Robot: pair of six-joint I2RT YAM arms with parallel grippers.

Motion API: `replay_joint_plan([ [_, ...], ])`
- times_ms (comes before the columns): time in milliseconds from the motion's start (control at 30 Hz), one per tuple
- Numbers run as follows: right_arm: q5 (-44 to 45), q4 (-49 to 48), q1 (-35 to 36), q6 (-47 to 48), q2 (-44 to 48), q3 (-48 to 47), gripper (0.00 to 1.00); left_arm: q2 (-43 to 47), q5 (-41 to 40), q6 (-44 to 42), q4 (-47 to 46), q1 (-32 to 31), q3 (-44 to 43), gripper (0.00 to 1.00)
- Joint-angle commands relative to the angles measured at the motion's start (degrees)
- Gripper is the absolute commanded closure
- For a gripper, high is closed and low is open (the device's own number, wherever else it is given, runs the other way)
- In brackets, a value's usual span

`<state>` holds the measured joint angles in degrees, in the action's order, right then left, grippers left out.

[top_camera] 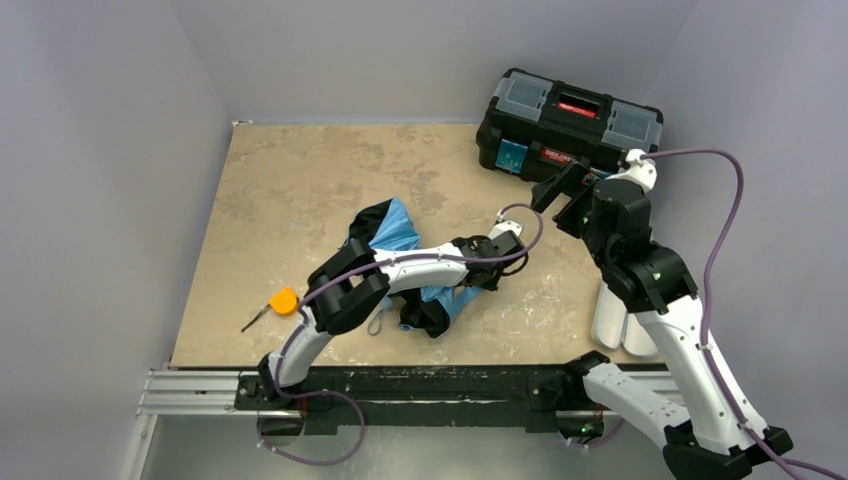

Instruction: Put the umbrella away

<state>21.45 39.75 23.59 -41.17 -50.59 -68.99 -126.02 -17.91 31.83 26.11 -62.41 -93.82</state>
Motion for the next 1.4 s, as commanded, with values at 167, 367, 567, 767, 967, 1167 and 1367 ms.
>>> replay_joint_plan([
  [167, 0.0, 0.3, -0.1, -0.9, 1.3, 0.3, 0.01, -7.3, -1.3, 1.4, 8.2, -0.8, 1.9, 1.0],
  [367, -0.2, -0.5, -0.1, -0.3, 1.8, -0.3, 0.01, 2.3, -2.0, 4.5, 11.4, -0.9, 3.3, 1.0],
  [567, -2.7, -2.9, -0.1, 1.4, 3.6, 1.6, 0.01, 17.2, -5.9, 10.7, 16.3, -0.9, 5.1, 1.0],
  [767, -9.4, -5.7, -0.1, 3.3, 5.4, 4.1, 0.01, 26.3, -9.4, 17.5, 22.8, -0.8, 3.8, 1.0],
  [967, -25.7, -13.8, -0.2, 6.3, 8.6, 11.6, 0.02, 32.2, -15.7, 22.7, 31.3, -0.7, -0.2, 1.0],
  [1167, -47.8, -27.9, -0.2, 6.8, 8.6, 20.3, 0.05, 36.6, -18.1, 24.7, 35.6, 0.0, -2.9, 1.0],
  [1367, -61.9, -41.5, -0.2, 7.4, 6.2, 25.9, 0.08, 39.3, -19.0, 24.8, 39.5, 0.6, -5.9, 1.0],
])
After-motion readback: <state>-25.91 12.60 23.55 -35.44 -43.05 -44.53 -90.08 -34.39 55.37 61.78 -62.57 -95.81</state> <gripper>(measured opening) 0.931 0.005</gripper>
